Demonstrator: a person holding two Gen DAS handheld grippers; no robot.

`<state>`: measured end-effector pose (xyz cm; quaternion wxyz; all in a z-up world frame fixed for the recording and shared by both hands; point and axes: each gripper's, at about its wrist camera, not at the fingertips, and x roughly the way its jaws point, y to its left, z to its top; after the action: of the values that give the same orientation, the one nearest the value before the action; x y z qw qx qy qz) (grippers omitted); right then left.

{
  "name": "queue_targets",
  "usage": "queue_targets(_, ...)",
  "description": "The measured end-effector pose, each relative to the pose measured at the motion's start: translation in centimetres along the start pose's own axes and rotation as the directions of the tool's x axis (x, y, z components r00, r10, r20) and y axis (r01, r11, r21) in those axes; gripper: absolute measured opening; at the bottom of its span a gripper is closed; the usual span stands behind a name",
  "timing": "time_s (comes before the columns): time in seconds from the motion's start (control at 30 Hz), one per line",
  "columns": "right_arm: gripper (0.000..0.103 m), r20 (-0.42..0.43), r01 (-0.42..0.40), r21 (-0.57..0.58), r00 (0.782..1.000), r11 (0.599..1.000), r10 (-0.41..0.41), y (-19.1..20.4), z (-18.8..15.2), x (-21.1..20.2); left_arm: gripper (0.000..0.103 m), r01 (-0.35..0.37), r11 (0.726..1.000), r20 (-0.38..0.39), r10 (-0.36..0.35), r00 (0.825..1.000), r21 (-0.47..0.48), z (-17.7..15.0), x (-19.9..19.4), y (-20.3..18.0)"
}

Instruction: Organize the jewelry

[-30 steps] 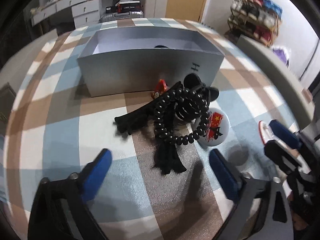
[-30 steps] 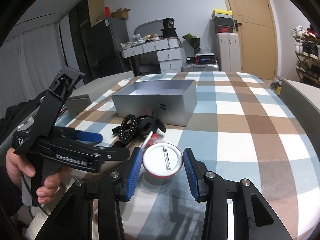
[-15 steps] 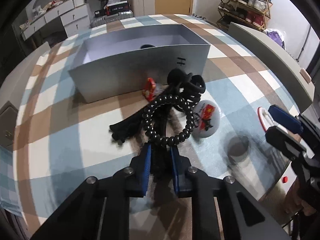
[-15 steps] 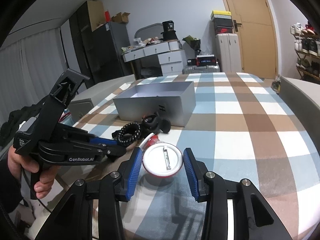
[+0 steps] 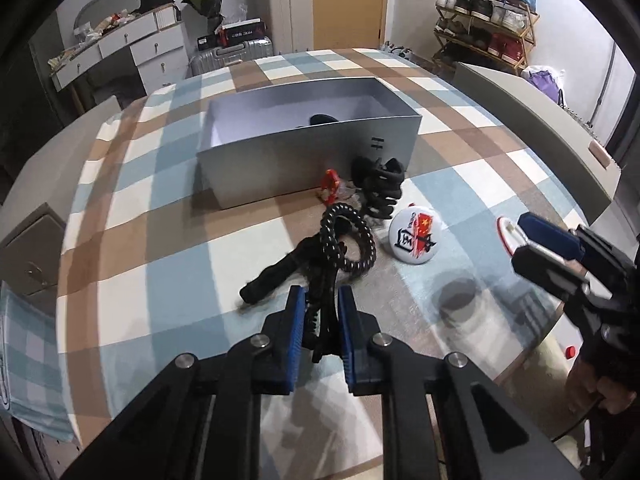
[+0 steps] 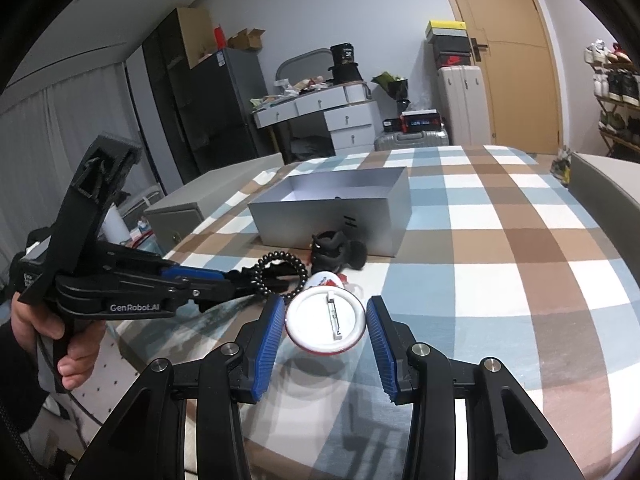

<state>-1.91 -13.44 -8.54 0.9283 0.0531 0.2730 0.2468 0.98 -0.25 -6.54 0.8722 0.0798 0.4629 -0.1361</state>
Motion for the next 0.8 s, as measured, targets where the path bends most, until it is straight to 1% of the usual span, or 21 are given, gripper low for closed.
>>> queue_targets(0.2, 0.041, -0.006, -0.005, 0.002, 1.0, 1.0, 0.005, 0.3, 0.1, 0.2, 0.012, 0.0, 1.0, 0.021, 0.0, 1.0, -0.011, -0.7, -1.2, 0.7)
queue_targets(0.33, 0.041, -0.01, -0.007, -0.009, 1.0, 1.0, 0.007, 0.7, 0.2, 0.3, 0.012, 0.034, 0.999, 0.027, -0.033, 0.999, -0.037, -0.8, -1.7, 1.4)
queue_targets(0.47, 0.041, -0.009, -0.015, -0.008, 1.0, 1.0, 0.015, 0.9, 0.4, 0.4, 0.012, 0.015, 0.999, 0.023, -0.015, 1.0, -0.03, -1.1, -2.0, 1.9)
queue_targets(0.6, 0.041, -0.01, -0.026, -0.005, 1.0, 1.0, 0.026, 1.0, 0.6, 0.7, 0.012, 0.027, 0.999, 0.061, -0.025, 0.998, -0.034, -1.2, -3.4, 2.3)
queue_targets(0.67, 0.041, -0.012, -0.033, -0.002, 0.999, 0.999, 0.033, 1.1, 0.9, 1.0, 0.012, 0.019, 0.999, 0.09, -0.015, 0.996, -0.035, -0.9, -4.2, 2.3)
queue_targets(0.8, 0.041, -0.008, -0.047, -0.005, 0.999, 0.999, 0.047, 1.3, 1.5, 1.4, 0.012, 0.03, 0.999, 0.14, -0.024, 0.99, -0.039, 0.1, -5.4, 2.5)
